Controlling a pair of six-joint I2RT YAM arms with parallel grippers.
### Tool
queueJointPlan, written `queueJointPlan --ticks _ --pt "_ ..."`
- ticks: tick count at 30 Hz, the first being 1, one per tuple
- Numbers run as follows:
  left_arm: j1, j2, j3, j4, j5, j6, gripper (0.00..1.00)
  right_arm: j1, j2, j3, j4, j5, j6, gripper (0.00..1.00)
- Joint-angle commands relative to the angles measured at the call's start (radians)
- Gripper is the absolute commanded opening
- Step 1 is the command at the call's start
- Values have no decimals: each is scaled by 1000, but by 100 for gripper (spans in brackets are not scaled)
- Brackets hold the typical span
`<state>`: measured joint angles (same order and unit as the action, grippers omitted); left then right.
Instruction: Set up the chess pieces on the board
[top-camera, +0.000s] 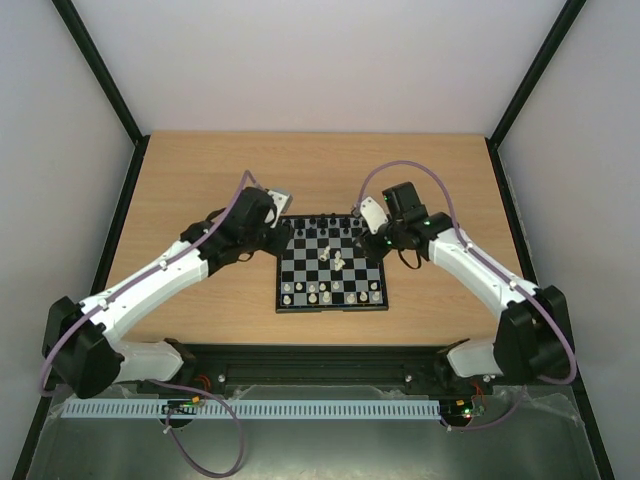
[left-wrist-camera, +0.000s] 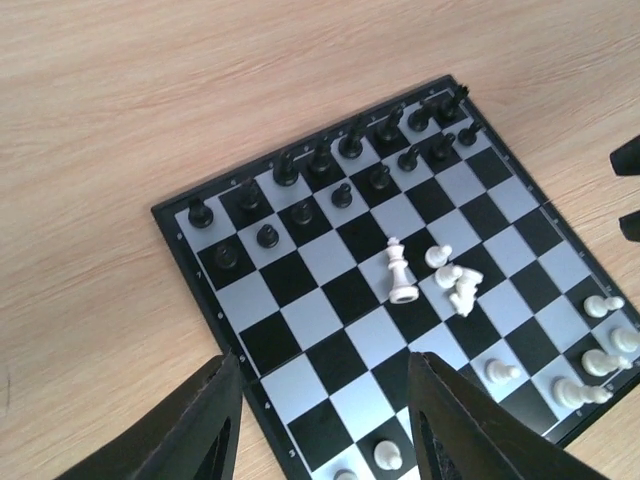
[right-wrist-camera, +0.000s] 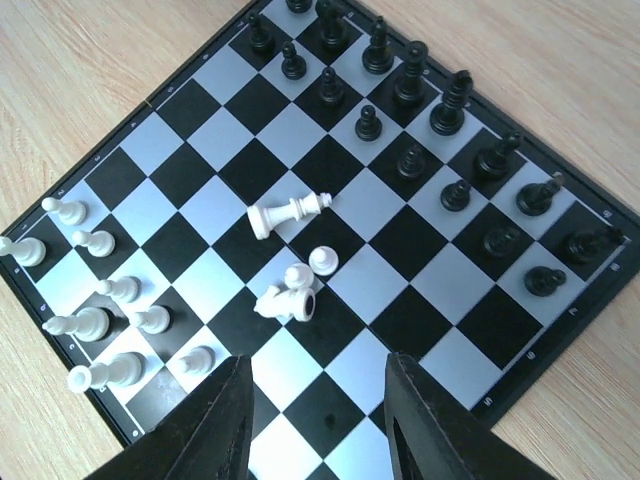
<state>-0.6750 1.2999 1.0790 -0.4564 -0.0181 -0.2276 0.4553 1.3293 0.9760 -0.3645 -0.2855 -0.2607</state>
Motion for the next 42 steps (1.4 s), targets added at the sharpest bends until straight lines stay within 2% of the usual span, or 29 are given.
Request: queueJointPlan --ticks 1,8,17,33,42 --pt "15 -53 -92 103 -74 22 47 46 79 71 -93 50 -38 38" --pt "61 -86 -131 108 -126 15 47 140 270 202 -148 160 -50 34" --pt "61 -97 -143 108 -152 18 48 158 464 353 -247 210 -26 30" --pt "60 -87 -143 100 -157 20 48 158 551 377 -241 225 -6 32" --pt "61 -81 -142 95 -160 24 48 158 579 385 -229 232 1 28"
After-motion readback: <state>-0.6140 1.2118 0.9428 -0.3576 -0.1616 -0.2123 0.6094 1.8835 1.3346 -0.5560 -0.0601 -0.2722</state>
